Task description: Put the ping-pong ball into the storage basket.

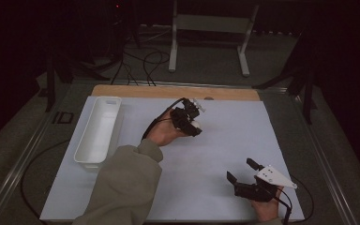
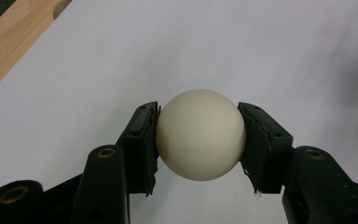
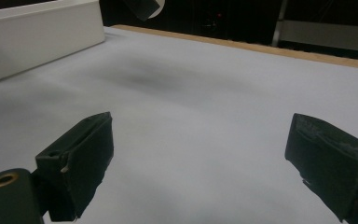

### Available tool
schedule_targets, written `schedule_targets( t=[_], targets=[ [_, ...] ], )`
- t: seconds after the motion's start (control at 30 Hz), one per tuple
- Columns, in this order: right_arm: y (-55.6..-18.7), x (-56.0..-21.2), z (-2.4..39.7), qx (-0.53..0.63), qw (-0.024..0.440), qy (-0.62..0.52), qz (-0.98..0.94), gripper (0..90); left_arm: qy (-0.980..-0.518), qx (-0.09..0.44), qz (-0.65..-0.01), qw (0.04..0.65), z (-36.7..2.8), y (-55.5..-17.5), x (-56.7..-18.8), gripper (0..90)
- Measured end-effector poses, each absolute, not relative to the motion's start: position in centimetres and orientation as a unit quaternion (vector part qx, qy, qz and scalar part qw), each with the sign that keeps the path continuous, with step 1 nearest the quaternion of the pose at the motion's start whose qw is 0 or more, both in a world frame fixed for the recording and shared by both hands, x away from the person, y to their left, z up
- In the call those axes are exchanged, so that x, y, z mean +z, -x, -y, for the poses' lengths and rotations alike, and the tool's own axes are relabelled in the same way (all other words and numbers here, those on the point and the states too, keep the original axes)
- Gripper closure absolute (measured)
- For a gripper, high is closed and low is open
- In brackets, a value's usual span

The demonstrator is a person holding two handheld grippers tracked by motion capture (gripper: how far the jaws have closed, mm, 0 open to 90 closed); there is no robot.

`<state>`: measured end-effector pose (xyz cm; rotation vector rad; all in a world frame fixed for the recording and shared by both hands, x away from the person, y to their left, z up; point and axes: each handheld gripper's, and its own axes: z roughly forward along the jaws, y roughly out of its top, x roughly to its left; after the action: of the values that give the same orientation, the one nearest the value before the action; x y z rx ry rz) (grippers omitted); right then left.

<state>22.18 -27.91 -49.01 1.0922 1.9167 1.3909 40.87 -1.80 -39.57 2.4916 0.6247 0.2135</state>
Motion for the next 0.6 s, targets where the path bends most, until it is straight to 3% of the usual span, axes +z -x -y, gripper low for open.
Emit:
schedule_targets(
  t=[0.6],
  targets=[
    [-22.32, -49.04, 27.98, 0.514, 0.266, -0.403, -0.709, 7.5, -0.927, 0.082, -0.238, 0.278, 1.05, -40.85, -39.27, 51.4]
  ],
)
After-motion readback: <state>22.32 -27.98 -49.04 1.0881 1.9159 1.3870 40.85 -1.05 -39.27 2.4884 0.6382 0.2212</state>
